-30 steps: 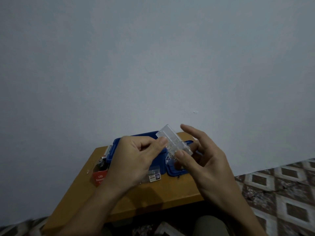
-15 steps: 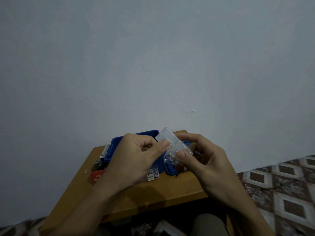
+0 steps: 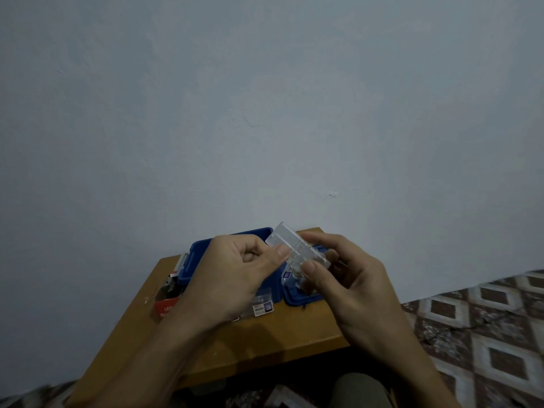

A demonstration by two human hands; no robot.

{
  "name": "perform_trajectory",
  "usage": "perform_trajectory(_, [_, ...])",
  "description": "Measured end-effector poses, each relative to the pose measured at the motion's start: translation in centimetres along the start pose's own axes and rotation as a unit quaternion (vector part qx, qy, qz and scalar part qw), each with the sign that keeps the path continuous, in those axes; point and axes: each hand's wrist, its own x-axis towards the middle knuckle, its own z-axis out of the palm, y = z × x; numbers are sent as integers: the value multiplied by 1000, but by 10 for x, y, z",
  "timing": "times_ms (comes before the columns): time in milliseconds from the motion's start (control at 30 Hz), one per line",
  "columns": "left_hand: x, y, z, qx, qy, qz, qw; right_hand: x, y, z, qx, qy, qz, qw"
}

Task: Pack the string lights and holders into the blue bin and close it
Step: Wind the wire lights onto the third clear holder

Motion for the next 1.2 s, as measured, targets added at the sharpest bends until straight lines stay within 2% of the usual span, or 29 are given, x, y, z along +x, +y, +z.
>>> perform_trajectory(200, [2,1,-6,-30,-53,-82,995,2,4,-4,-6,27,1,1000])
perform_trajectory(333, [2,4,-7,19,-98,-102,990,2,5,-4,-13,32,8,999])
perform_trajectory(467, [0,4,-11,76,-107,-96,987,2,7,-5,-17,31,12,999])
perform_trajectory(767, [-4,12,-26,169,-67,-51,982,4,11,-8,-26,45,15,999])
perform_trajectory(967, [-10,29,-34,197,-107,-37,974,5,10,-13,-26,43,21,999])
perform_trajectory(1100, [-6,41,-36,208,-129,23,969,4,10,-9,-50,26,21,998])
perform_trajectory(1200, [4,54,-37,264,-147,88,949,2,6,-5,-53,-2,22,998])
